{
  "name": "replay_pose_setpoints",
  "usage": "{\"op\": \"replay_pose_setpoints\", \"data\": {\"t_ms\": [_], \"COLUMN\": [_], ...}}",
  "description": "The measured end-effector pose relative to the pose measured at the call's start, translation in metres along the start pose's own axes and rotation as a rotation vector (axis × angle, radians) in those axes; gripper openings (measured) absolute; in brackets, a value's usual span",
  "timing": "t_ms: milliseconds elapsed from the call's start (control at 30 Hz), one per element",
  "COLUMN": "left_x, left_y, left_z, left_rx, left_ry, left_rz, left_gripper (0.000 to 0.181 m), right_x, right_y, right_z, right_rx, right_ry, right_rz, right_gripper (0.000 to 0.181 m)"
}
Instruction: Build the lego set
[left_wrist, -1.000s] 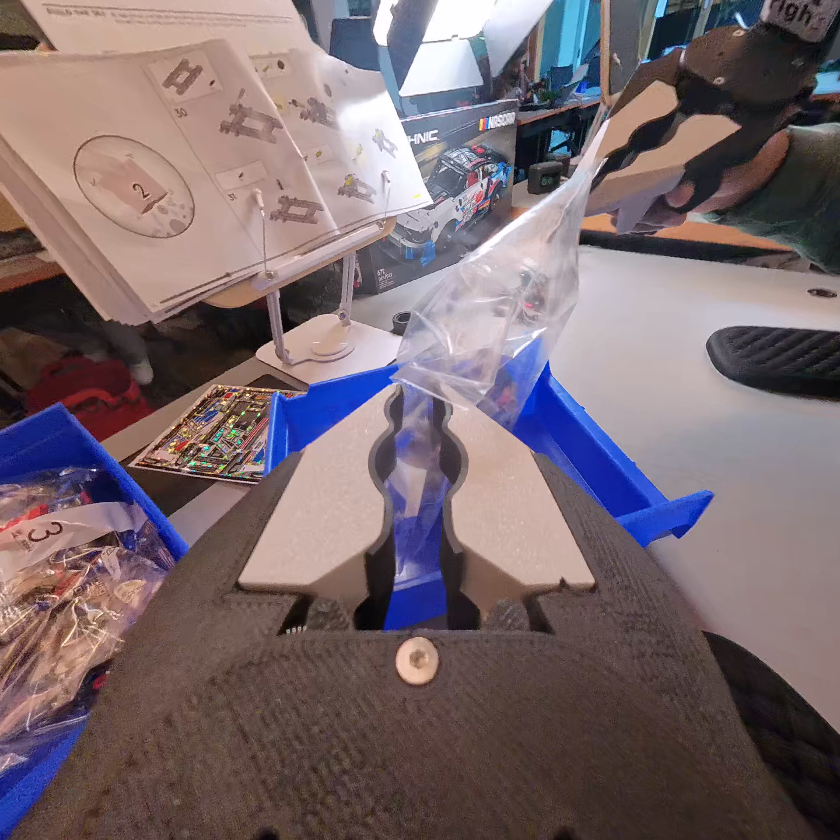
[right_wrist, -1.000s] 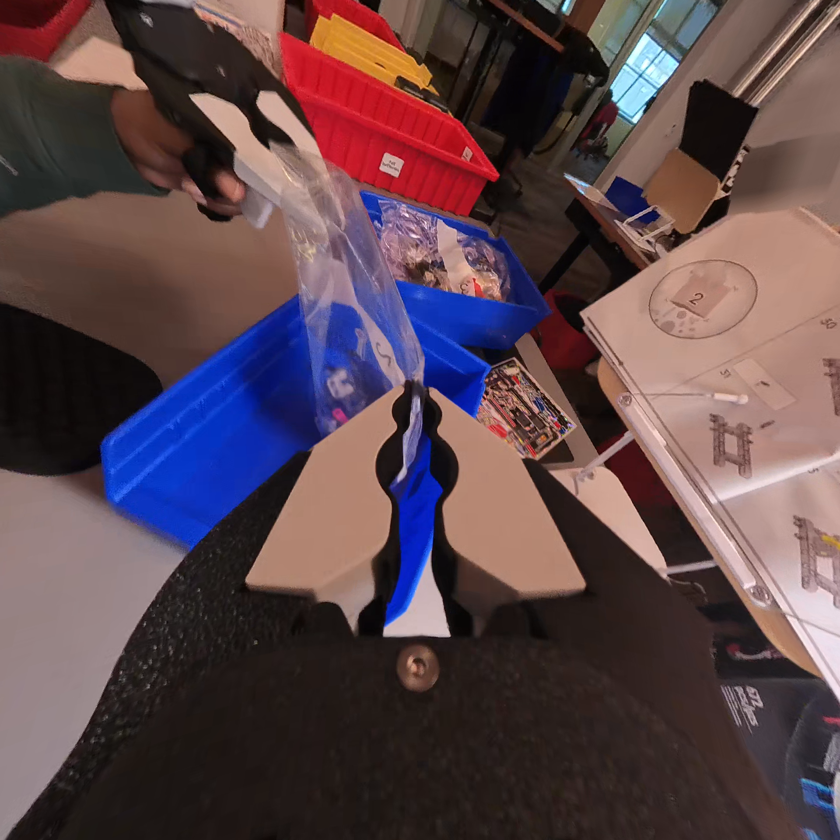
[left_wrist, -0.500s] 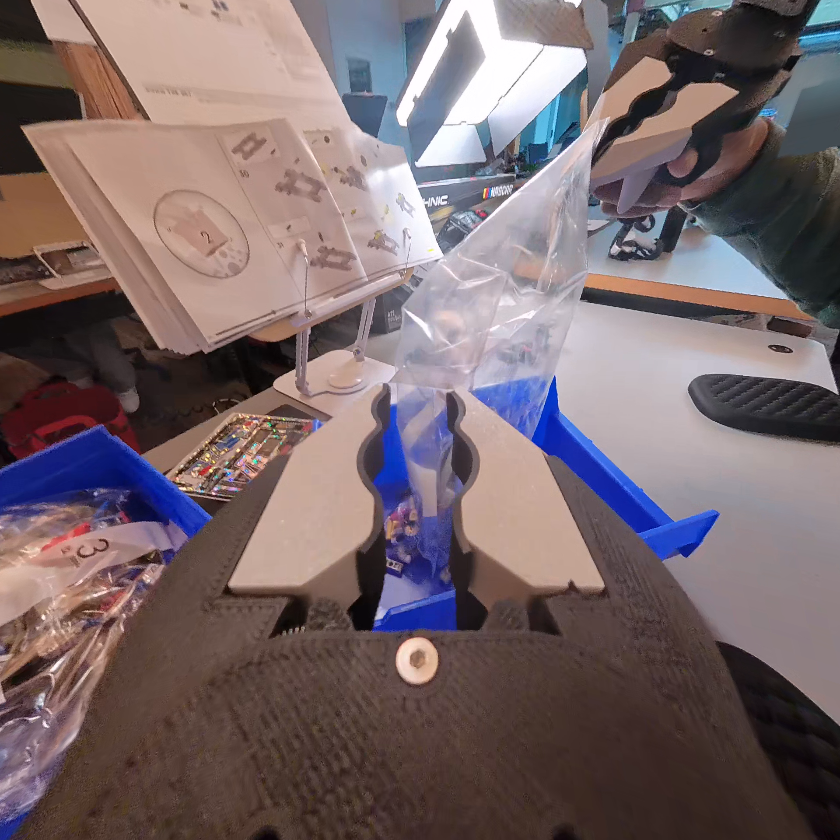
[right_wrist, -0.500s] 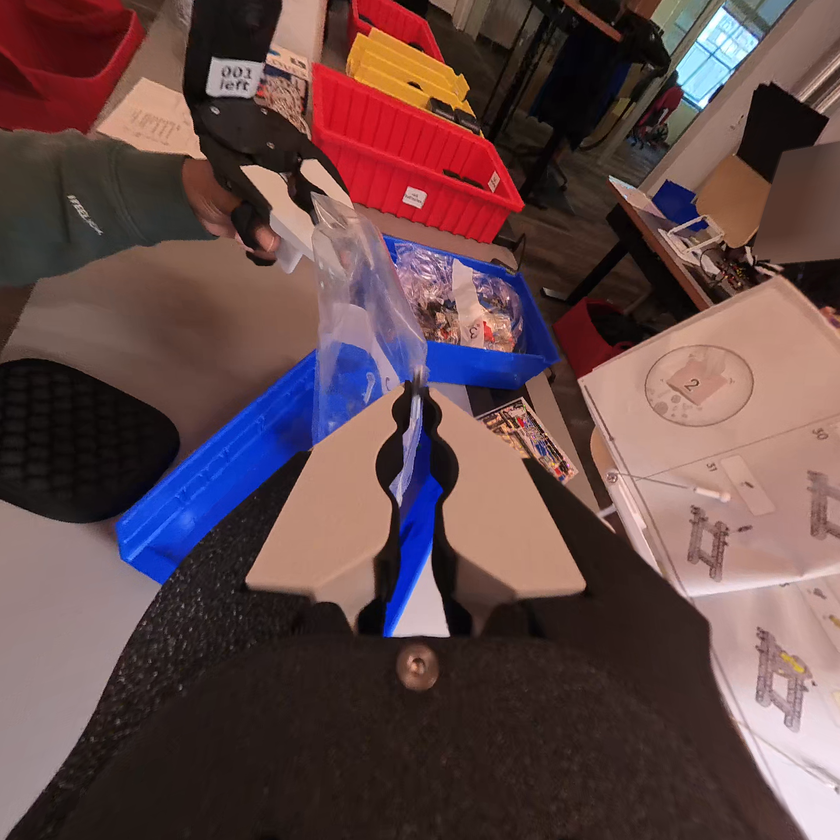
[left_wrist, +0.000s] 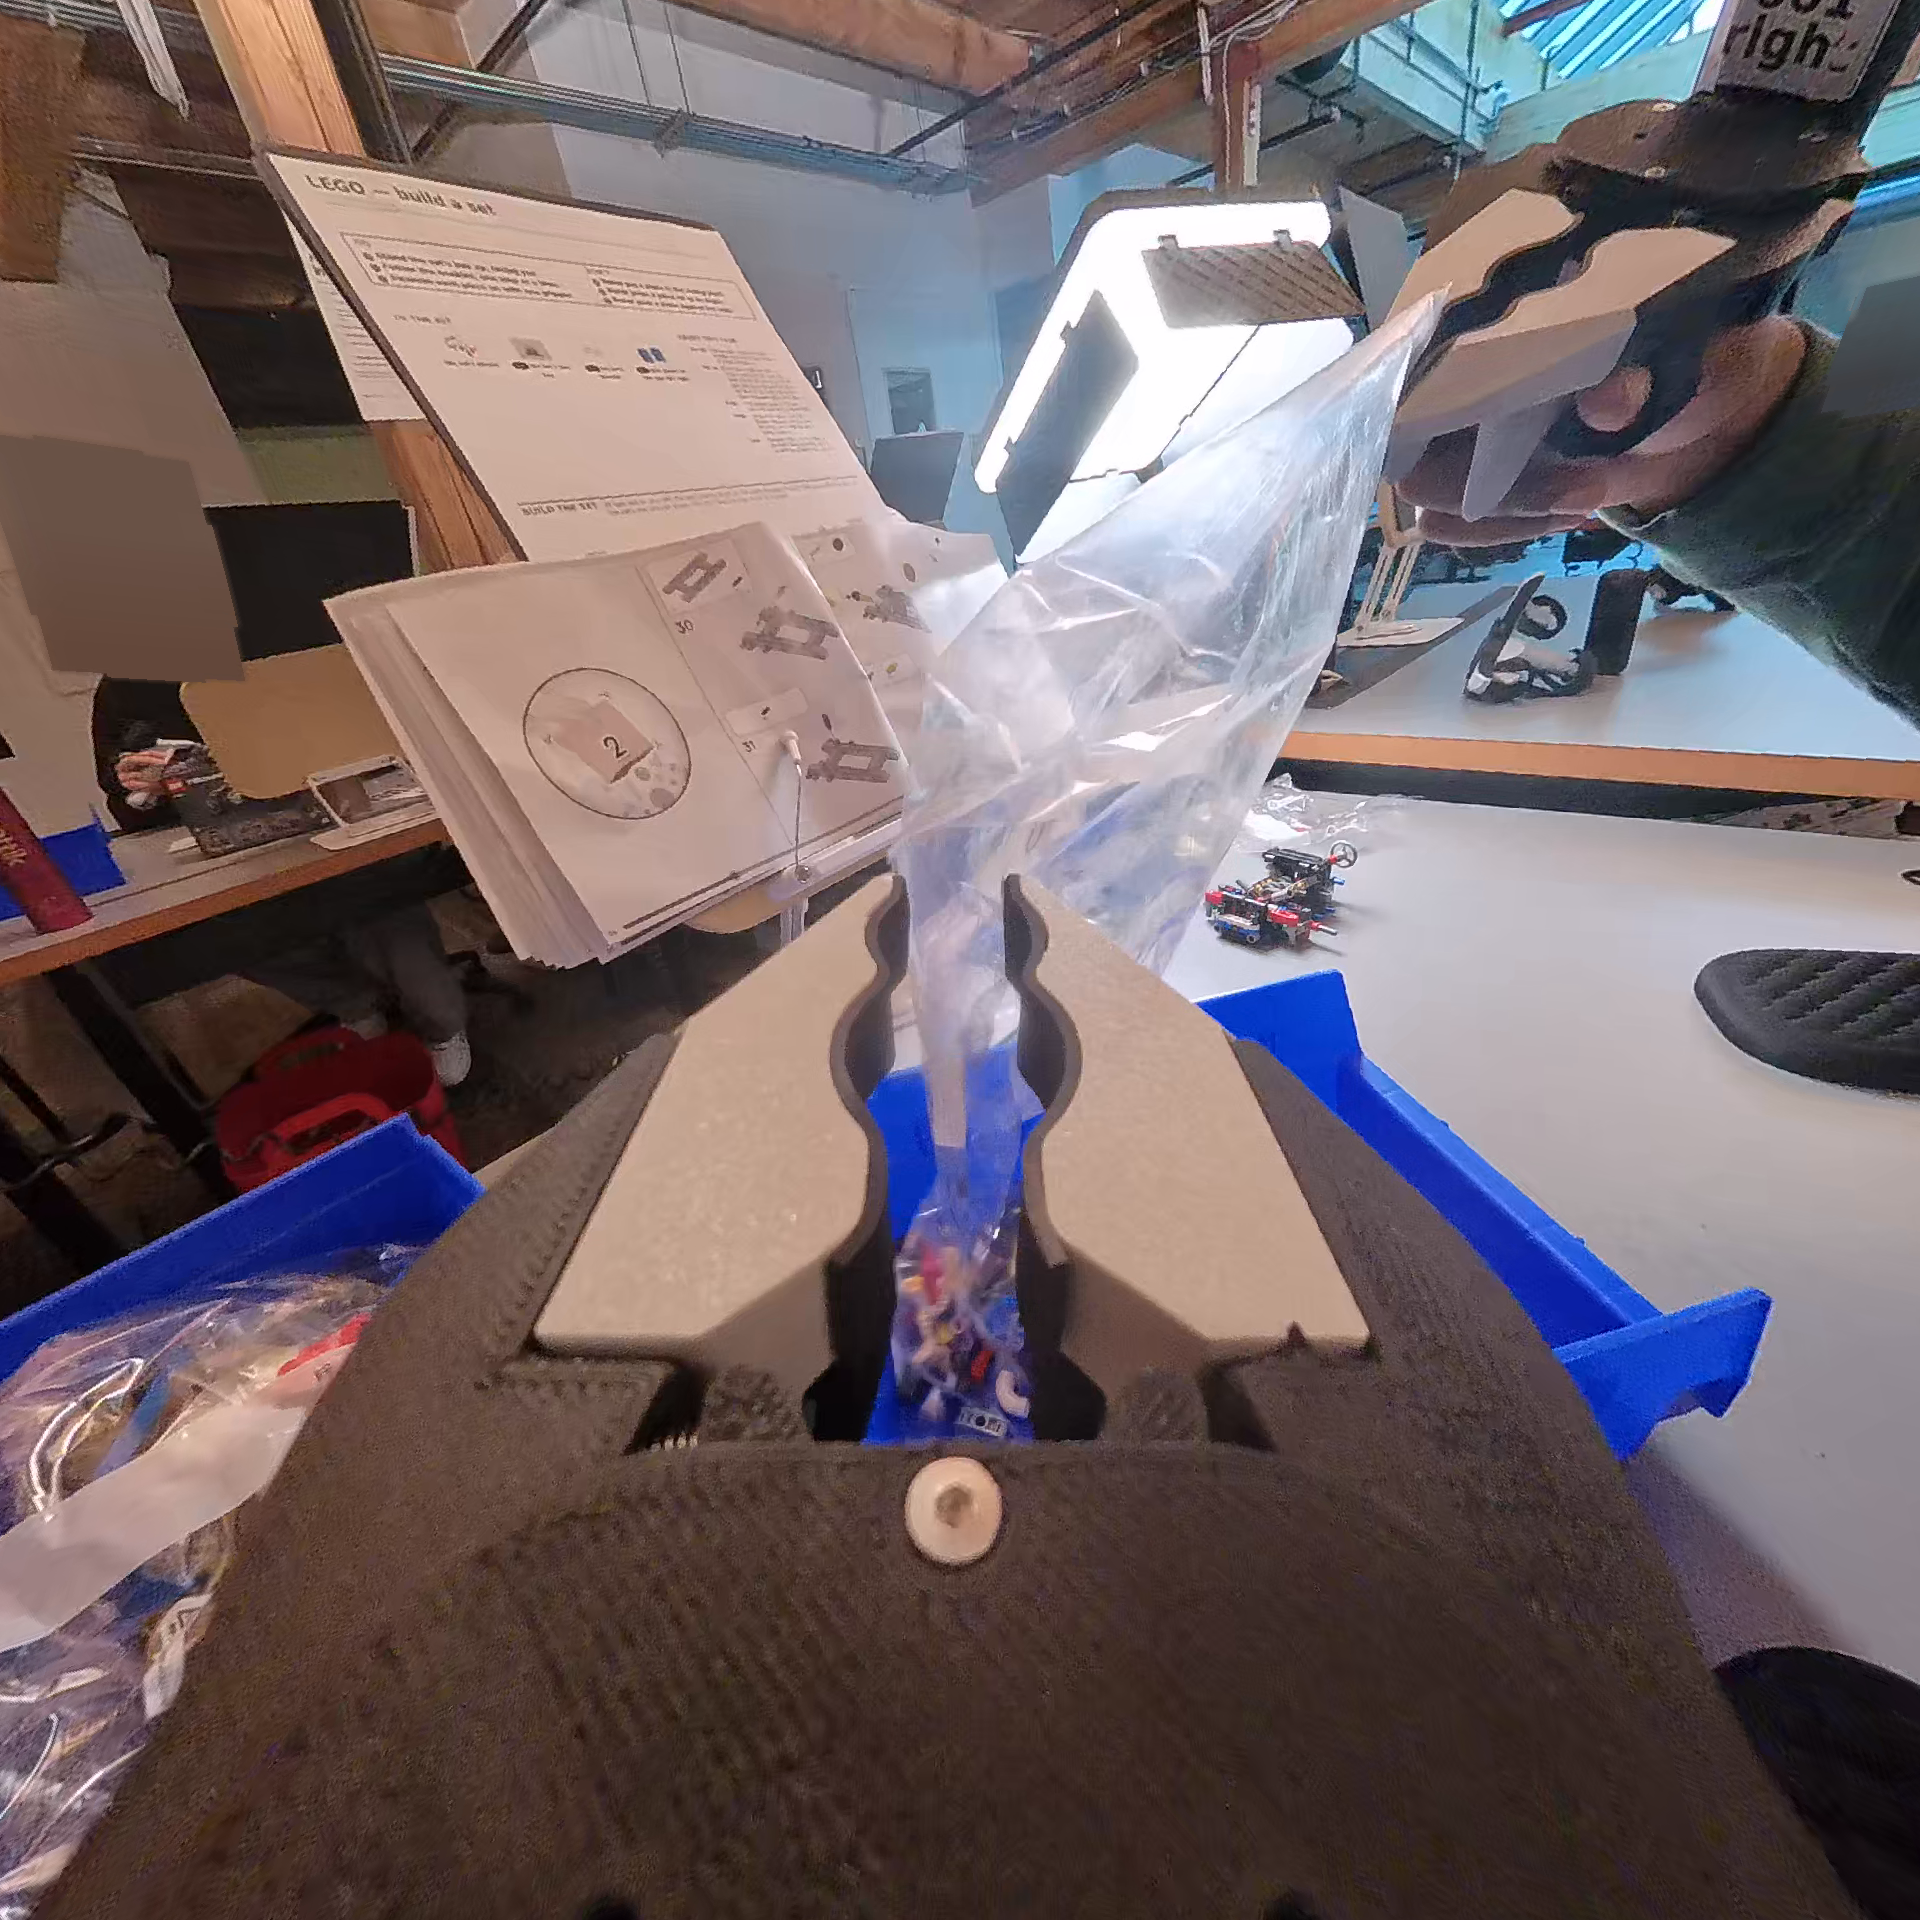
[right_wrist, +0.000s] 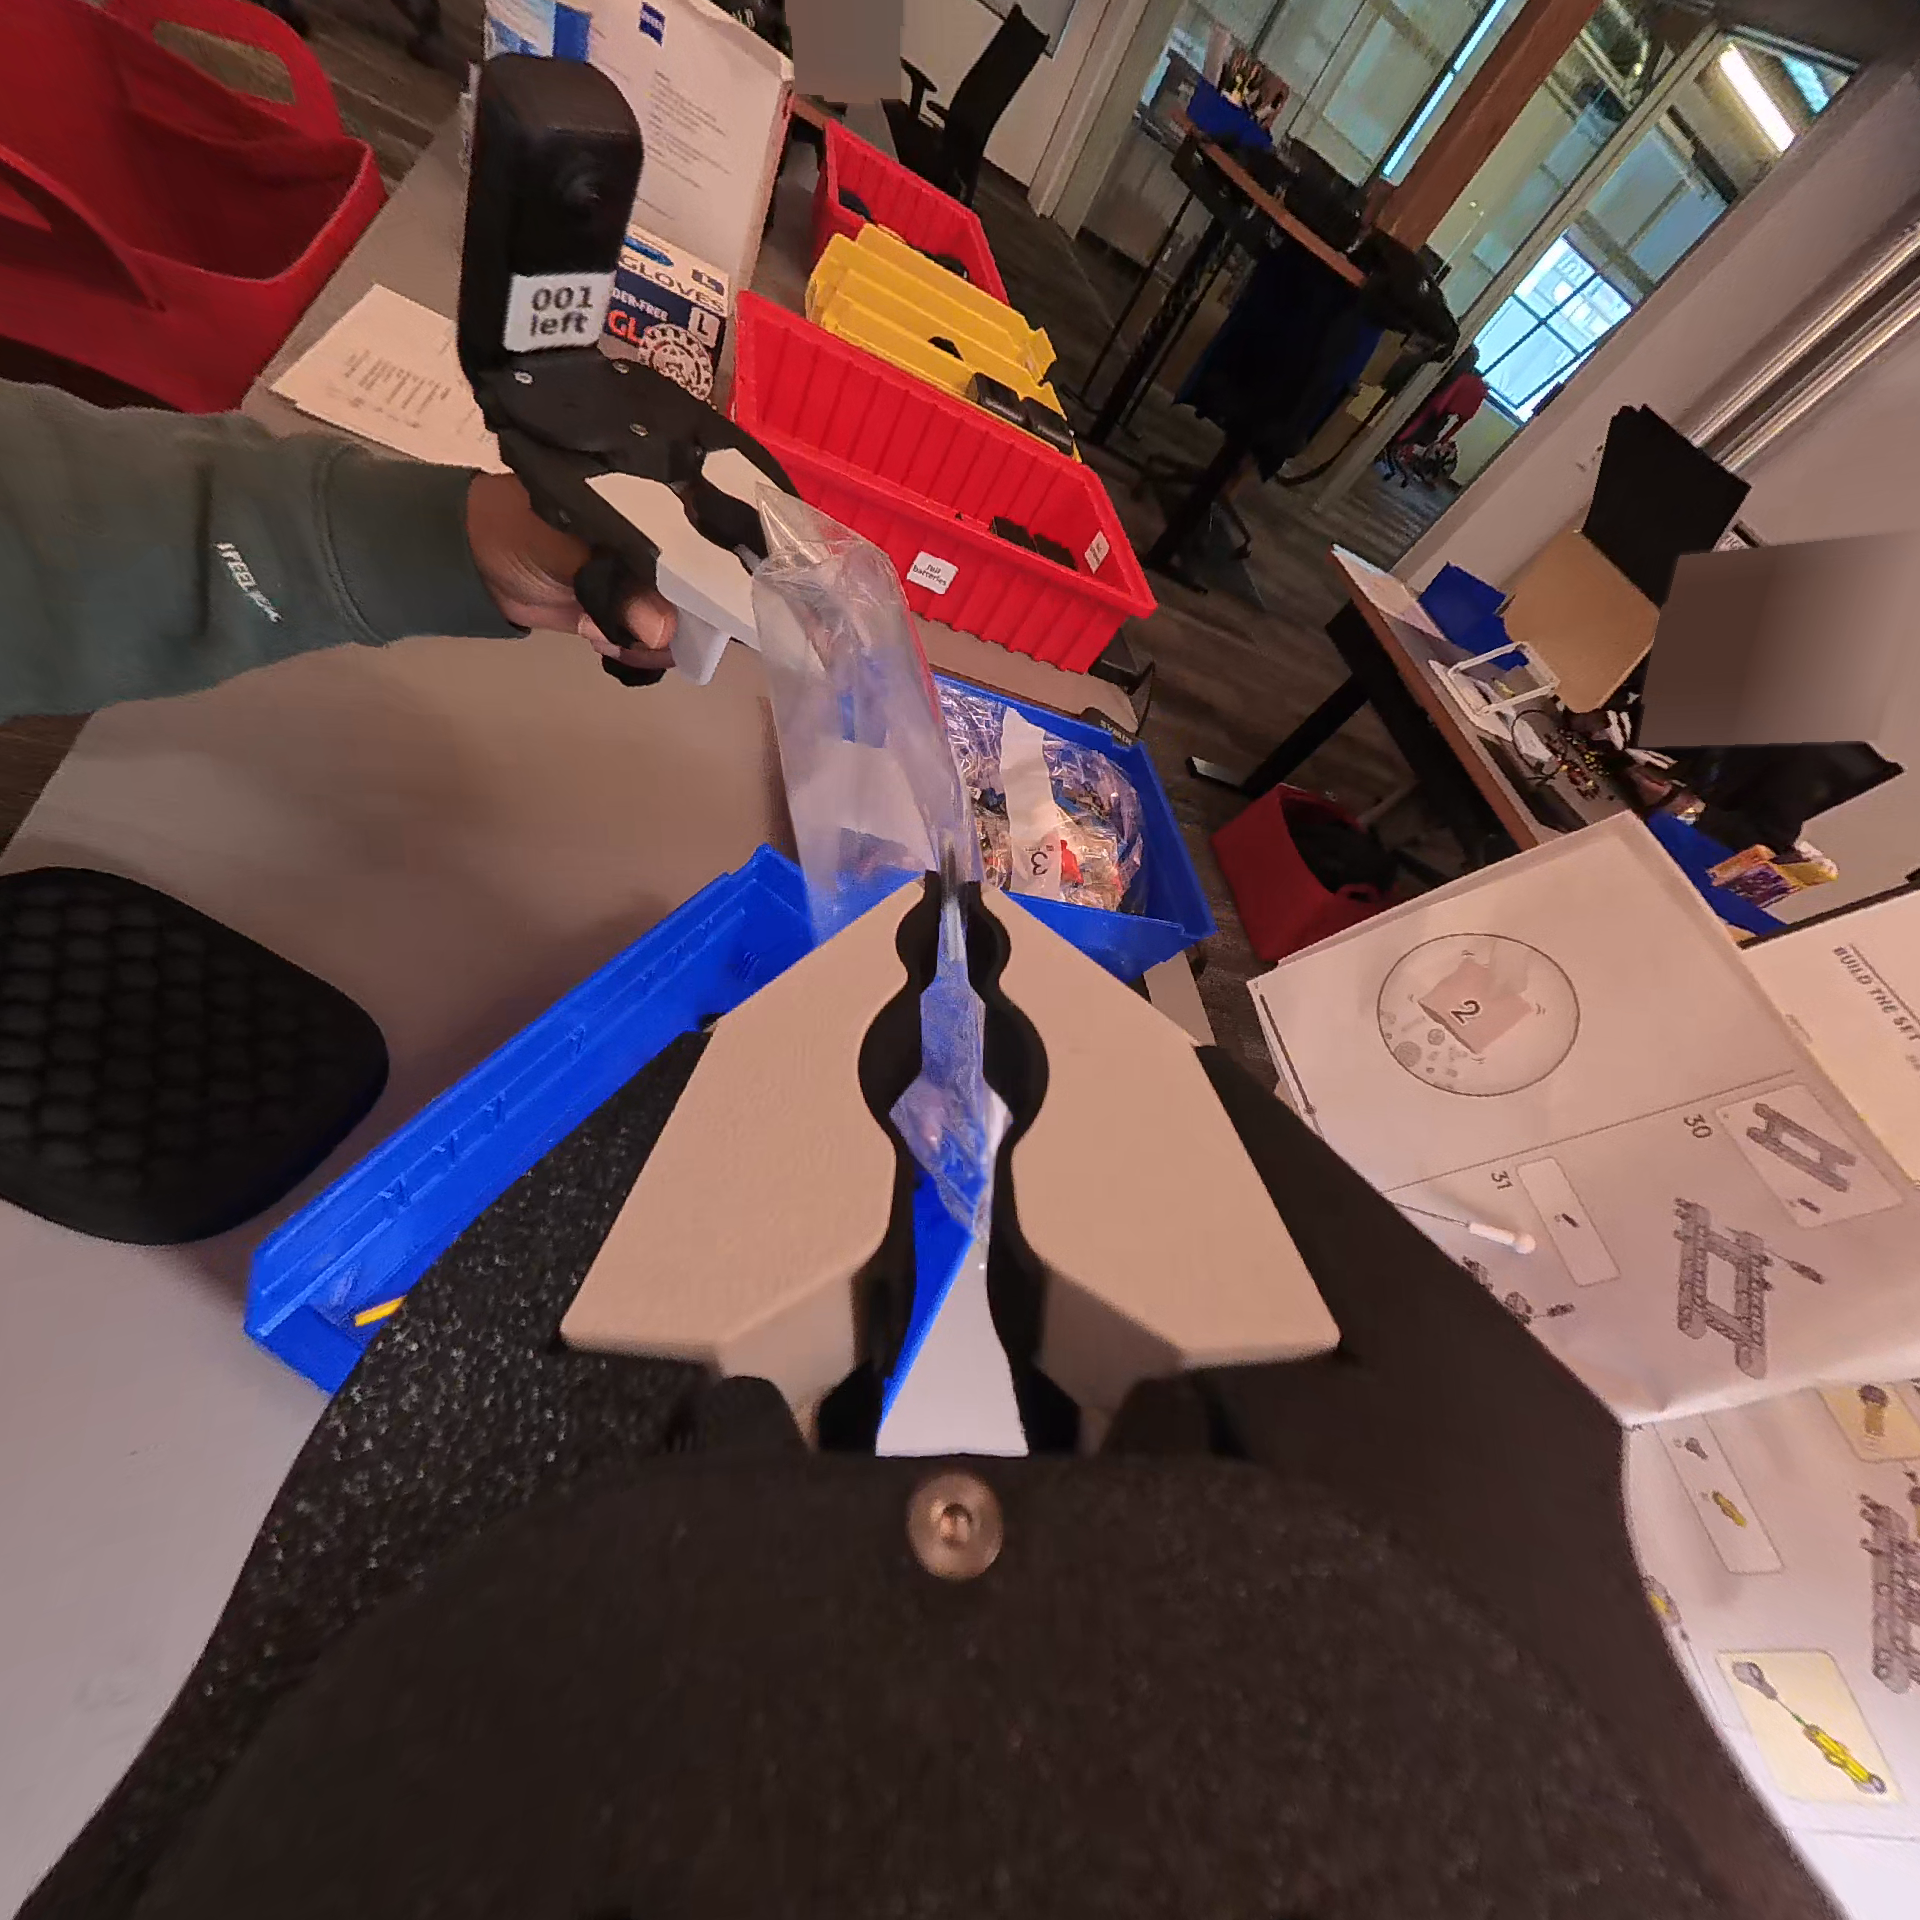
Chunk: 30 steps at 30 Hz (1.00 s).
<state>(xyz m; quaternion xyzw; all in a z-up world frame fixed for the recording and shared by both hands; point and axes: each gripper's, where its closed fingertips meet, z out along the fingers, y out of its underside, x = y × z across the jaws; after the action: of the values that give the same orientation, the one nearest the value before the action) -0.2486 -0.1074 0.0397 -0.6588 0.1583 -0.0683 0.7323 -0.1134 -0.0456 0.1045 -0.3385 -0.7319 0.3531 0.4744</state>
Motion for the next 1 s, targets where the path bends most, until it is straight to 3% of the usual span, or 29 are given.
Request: {"op": "replay_pose_setpoints", "data": {"t_ms": [367,500,733,900,1000], "left_x": [0.007,0.015,0.04,0.053,0.052], "left_y": [-0.009,-0.005,-0.009,-0.02,-0.02], "left_z": [0.003,0.009,0.012,0.021,0.028], "left_rx": [-0.005,-0.077,-0.086,-0.035,-0.029], "left_ry": [0.026,0.039,0.2,0.265,0.251], "left_rz": [-0.024,-0.049,-0.073,-0.039,-0.042], "left_gripper": [0.015,0.013,0.0,0.0,0.01], "right_x": [-0.006,-0.009,-0.004,0.001,0.003], "right_y": [0.002,0.01,0.029,0.035,0.036], "right_z": [-0.011,-0.018,-0.039,-0.055,-0.062], "right_rx": [0.034,0.026,0.025,0.052,0.078], "right_ry": [-0.003,0.005,-0.037,-0.048,-0.046], "right_rz": [0.058,0.086,0.192,0.239,0.27], "right_gripper": [0.002,0.003,0.003,0.003,0.003]}}
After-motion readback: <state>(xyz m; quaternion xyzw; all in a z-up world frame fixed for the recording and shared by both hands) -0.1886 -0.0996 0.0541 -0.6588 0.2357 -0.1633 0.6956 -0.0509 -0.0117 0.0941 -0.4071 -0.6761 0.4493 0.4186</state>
